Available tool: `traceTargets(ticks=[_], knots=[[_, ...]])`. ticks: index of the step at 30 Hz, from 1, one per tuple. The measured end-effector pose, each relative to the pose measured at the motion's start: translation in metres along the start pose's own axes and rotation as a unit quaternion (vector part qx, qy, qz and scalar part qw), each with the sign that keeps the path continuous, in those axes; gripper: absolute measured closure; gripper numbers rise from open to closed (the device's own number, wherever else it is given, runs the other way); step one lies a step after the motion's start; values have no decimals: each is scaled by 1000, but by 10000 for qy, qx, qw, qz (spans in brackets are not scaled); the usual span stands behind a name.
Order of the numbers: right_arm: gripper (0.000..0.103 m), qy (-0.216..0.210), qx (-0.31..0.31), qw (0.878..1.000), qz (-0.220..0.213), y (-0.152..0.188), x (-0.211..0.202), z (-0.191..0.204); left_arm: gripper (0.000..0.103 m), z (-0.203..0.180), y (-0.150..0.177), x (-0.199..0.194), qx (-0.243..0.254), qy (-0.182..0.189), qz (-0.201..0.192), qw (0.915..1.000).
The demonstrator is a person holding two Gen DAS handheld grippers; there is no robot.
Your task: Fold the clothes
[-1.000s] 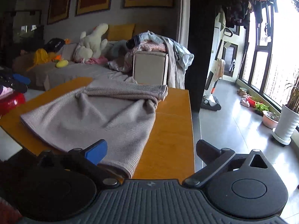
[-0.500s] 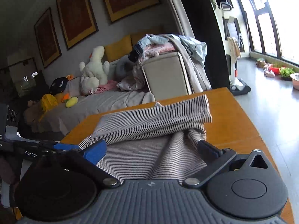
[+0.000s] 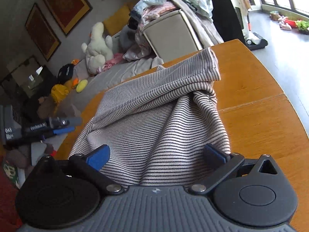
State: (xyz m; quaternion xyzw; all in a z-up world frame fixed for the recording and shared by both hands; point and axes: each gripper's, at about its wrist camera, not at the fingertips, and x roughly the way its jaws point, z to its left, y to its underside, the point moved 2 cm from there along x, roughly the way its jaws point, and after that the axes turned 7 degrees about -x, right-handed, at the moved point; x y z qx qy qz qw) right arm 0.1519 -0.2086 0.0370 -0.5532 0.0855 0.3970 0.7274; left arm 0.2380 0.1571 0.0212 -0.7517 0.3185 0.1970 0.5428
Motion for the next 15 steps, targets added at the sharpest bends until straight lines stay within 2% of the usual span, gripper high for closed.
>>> traceTargets(ticks=[4,6,7,9,11,15], knots=[[4,161,-337,9992,170,-16,6,11,0,-46,-6,-10,452,762,-265,9957],[22,368,-910,9952,56,-30,3,23,0,-66,-2,2,591,1045,-242,9925],[27,513,-1290,9903,-1,-39,1,30,0,-70,2,13,640,1022,-223,9925],[54,759,-2002,9767,-114,-62,-1,45,0,-72,11,34,659,906,-196,9935],[60,776,-2171,9730,-125,-88,9,49,0,-65,19,45,555,852,-233,9945],[60,813,-2104,9742,-76,-133,62,44,0,-53,19,41,237,901,-438,9947]])
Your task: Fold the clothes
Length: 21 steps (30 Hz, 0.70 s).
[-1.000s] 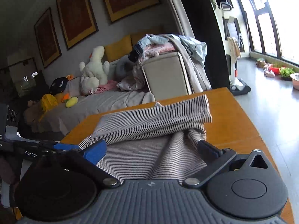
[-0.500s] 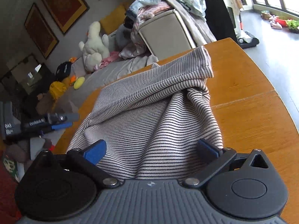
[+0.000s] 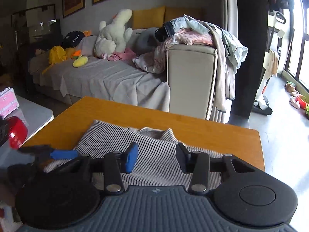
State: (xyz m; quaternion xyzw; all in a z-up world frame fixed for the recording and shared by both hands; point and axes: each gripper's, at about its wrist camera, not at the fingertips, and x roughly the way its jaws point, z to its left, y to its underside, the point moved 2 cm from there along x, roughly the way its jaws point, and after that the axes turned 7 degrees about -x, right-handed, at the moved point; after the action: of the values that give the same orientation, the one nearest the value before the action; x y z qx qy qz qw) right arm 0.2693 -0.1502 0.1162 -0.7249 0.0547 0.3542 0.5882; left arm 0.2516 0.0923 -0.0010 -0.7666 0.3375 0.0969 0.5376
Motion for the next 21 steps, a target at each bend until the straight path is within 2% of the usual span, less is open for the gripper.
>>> traceTargets(ticks=[3,7,8,10,11,14,18,21], knots=[[60,149,66,9996,239,-14,58,-8,0,4,-1,-2,-65,9,-34,10000],[60,256,408,9952,848,-10,128,-20,0,5,-2,-3,-127,64,-59,9999],[62,286,443,9943,922,-8,138,-21,0,6,-2,-4,-154,88,-69,9998],[77,247,322,9962,770,-7,139,-17,0,8,-2,-5,-214,128,-99,9996],[94,168,363,9961,791,-7,137,-15,0,9,-2,-5,-252,147,-122,9995],[96,96,244,9977,630,-12,112,-4,0,17,-5,-11,-473,263,-209,9983],[97,-404,346,9985,122,-15,36,5,0,30,-18,-37,-625,135,-399,9972],[97,-655,250,9974,-137,-2,-28,18,0,38,-32,-65,-634,75,-513,9966]])
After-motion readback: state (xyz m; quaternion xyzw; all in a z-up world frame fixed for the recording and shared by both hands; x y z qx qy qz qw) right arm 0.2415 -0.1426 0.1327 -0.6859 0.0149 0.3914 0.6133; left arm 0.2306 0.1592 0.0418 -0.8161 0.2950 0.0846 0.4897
